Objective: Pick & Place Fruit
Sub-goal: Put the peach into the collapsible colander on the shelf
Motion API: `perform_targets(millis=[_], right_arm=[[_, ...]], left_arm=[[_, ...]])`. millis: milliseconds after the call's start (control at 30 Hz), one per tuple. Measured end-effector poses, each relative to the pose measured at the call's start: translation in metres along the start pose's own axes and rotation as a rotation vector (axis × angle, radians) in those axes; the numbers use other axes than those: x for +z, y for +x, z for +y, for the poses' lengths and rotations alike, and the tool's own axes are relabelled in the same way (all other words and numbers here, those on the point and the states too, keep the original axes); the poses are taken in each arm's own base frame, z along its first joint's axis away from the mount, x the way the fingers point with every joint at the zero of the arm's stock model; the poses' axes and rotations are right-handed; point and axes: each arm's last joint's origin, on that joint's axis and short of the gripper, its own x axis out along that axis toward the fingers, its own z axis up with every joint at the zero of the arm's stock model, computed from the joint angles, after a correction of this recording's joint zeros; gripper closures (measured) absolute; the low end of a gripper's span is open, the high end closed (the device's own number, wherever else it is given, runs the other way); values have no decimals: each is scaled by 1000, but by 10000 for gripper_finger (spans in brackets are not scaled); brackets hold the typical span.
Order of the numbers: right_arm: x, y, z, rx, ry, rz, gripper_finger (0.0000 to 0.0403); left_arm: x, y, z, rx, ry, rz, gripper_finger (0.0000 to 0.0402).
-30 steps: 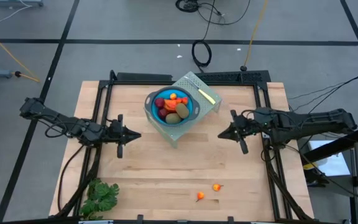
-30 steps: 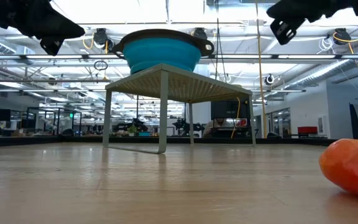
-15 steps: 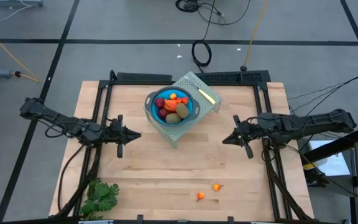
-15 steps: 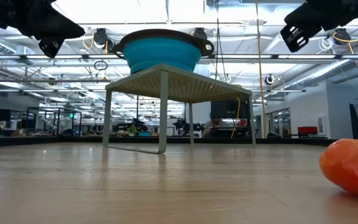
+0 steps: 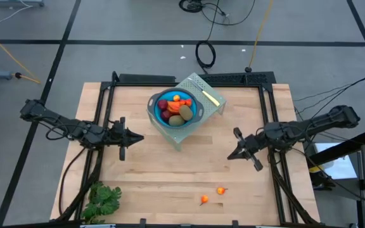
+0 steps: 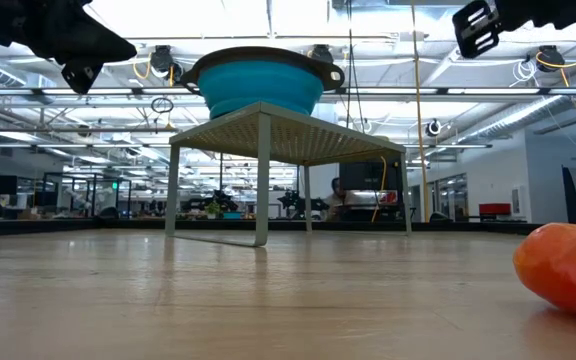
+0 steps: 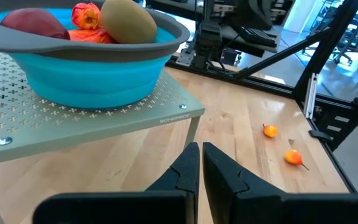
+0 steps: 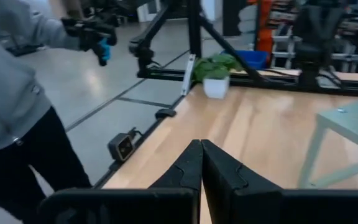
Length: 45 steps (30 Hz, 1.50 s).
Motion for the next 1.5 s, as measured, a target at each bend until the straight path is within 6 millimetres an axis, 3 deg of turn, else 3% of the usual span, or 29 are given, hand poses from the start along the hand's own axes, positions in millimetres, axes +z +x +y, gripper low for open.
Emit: perform_targets(millis=[300, 800, 1500], right_arm=[[-13, 23, 11, 35, 9, 110, 403], [-1, 71, 33, 116, -6, 474, 403], [-3, 129, 64, 109, 15, 762, 403]], left_arm=[[0, 0, 0, 1, -14, 0, 382], [0, 0, 0, 1, -7, 1, 382], [-2, 0, 1, 7, 4, 23, 382]])
